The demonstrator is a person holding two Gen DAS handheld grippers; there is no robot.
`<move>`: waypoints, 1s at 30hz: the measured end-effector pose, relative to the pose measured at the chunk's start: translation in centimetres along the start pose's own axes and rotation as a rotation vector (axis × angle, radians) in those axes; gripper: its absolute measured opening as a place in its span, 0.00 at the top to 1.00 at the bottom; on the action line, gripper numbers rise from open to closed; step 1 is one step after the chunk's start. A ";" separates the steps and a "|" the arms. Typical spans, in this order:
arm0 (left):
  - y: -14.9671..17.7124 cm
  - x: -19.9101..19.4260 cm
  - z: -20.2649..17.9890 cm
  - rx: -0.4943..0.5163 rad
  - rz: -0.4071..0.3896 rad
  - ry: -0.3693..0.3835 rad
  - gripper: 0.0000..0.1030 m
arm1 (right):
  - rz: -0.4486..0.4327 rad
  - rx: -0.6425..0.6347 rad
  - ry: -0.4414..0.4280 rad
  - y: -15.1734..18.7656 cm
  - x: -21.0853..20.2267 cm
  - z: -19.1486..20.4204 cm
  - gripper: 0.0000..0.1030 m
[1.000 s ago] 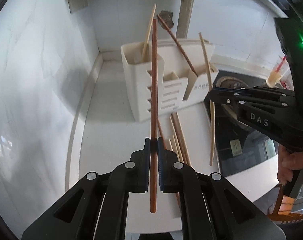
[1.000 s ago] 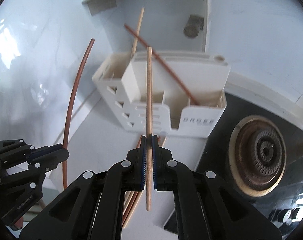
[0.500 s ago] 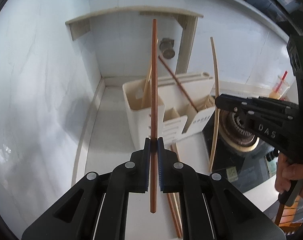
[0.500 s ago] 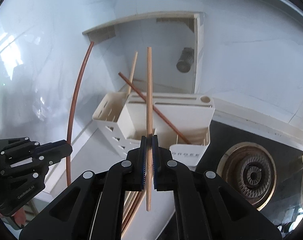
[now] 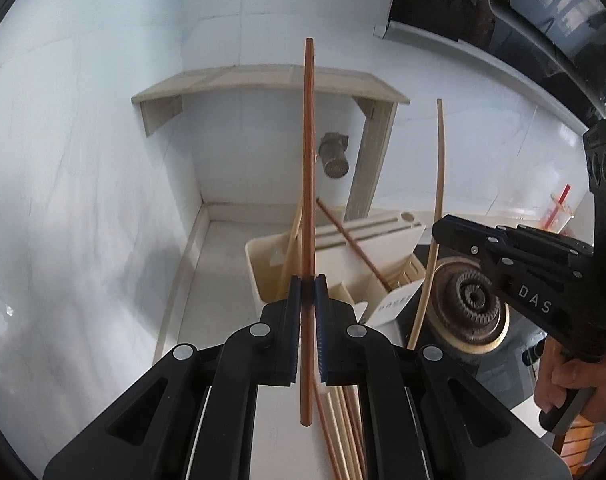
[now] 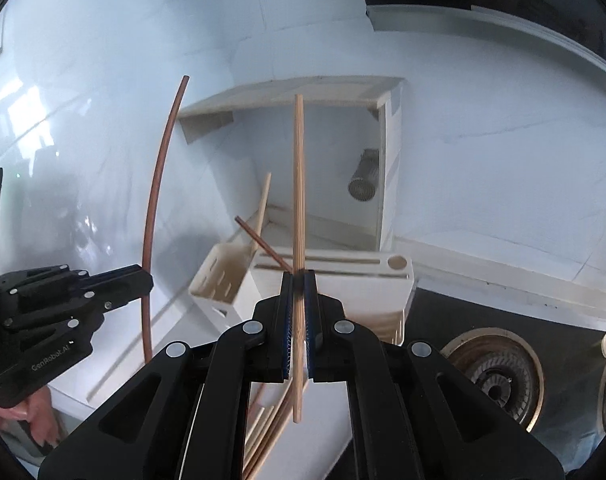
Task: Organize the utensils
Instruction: 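Lift both held chopsticks upright and carry them over the white holder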
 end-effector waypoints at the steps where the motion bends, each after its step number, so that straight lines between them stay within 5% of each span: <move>1: -0.2 -0.1 0.0 -0.004 -0.008 0.004 0.94 | -0.006 -0.002 0.001 -0.2 -0.1 0.0 0.94; 19: -3.8 -1.0 0.1 -0.039 -0.172 -0.026 0.94 | -0.110 -0.028 0.014 -2.3 -2.3 -1.8 0.94; 30: -4.8 1.0 1.7 -0.092 -0.172 0.003 0.94 | -0.171 -0.024 -0.004 -3.5 -2.7 -3.1 0.94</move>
Point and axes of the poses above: each gripper's, at about its wrist camera, not at the fingertips, and x roughly the way its jaws point, z to its left, y to its underside, the point moved 2 cm from there along x, roughly the way its jaws point, and after that the axes turned 13 degrees about -y, right-handed, at the moved point
